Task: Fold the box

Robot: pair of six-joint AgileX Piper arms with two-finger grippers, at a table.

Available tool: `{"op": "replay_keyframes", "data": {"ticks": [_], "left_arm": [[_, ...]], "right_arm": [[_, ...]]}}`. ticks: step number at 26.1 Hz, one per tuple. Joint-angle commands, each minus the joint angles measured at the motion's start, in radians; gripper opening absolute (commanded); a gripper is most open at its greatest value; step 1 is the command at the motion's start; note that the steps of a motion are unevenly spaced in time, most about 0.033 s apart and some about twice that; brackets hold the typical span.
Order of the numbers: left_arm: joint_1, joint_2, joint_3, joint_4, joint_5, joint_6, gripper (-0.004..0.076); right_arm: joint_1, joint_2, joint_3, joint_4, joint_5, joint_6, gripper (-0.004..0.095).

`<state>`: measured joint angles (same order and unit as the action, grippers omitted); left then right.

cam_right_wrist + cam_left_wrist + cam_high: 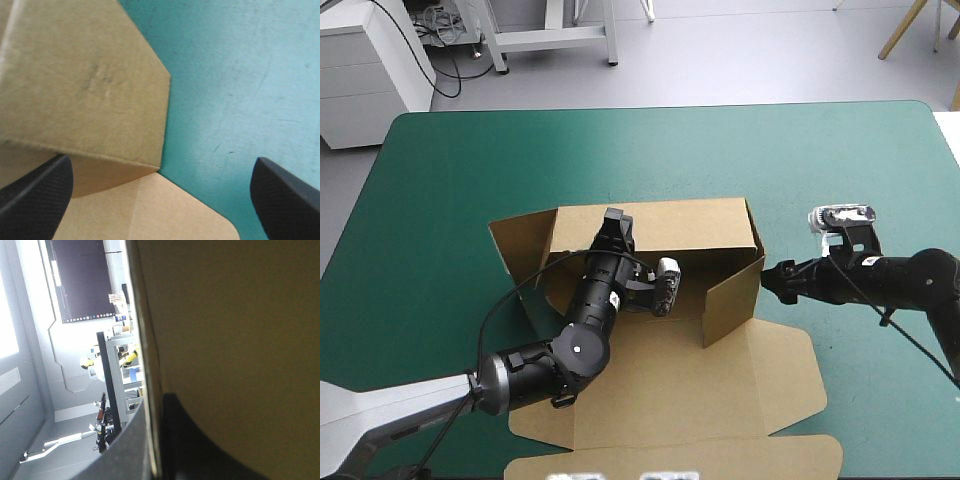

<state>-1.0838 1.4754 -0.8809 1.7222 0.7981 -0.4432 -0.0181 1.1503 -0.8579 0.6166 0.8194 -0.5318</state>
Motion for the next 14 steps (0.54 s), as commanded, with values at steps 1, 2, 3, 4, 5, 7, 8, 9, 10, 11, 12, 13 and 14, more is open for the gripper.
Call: {"op": "replay_keyframes", "data": {"ticks": [1, 2, 3, 4, 5, 7, 8, 9, 10, 11, 12, 13, 14], "left_arm": [[-0.006, -0.025, -0.019, 0.092, 0.026, 0.001, -0.001], [-0.006, -0.025, -0.019, 0.092, 0.026, 0.001, -0.001], [-0.006, -0.025, -0.019, 0.092, 0.026, 0.001, -0.001], [-0.006, -0.025, -0.019, 0.092, 0.026, 0.001, -0.001], [-0.006, -0.025, -0.019, 0.092, 0.026, 0.001, -0.001], [-0.006, -0.025, -0.019, 0.092, 0.029, 0.001, -0.001], [-0.006, -0.025, -0.019, 0.092, 0.029, 0.001, -0.001], [-0.006, -0.025, -0.019, 0.092, 0.029, 0.001, -0.001], [-0.006, -0.025, -0.019, 0.092, 0.033, 0.001, -0.001], [-0.006, -0.025, -0.019, 0.092, 0.039, 0.001, -0.001], [-0.006, -0.025, -0.019, 0.092, 0.041, 0.001, -0.001], [-0.006, -0.025, -0.019, 0.092, 0.045, 0.001, -0.001], [-0.006, -0.025, -0.019, 0.092, 0.044, 0.001, -0.001]], "right_arm": [[-0.004, -0.058, 0.044, 0.178, -0.088, -0.153, 0.0877], [-0.001, -0.058, 0.058, 0.193, -0.107, -0.168, 0.0877], [0.011, -0.058, 0.073, 0.205, -0.125, -0.187, 0.0877], [0.031, -0.058, 0.088, 0.206, -0.146, -0.194, 0.0877], [0.052, -0.057, 0.097, 0.206, -0.165, -0.198, 0.0877], [0.123, -0.057, 0.115, 0.196, -0.242, -0.2, 0.0877], [0.156, -0.057, 0.119, 0.185, -0.278, -0.2, 0.0877], [0.208, -0.057, 0.12, 0.166, -0.333, -0.2, 0.0877], [0.243, -0.057, 0.12, 0.141, -0.369, -0.191, 0.0877], [0.327, -0.057, 0.12, 0.076, -0.463, -0.154, 0.0877], [0.364, -0.057, 0.12, 0.049, -0.51, -0.134, 0.0877], [0.428, -0.057, 0.127, -0.011, -0.587, -0.086, 0.0877], [0.449, -0.057, 0.129, -0.031, -0.608, -0.066, 0.0877]]}}
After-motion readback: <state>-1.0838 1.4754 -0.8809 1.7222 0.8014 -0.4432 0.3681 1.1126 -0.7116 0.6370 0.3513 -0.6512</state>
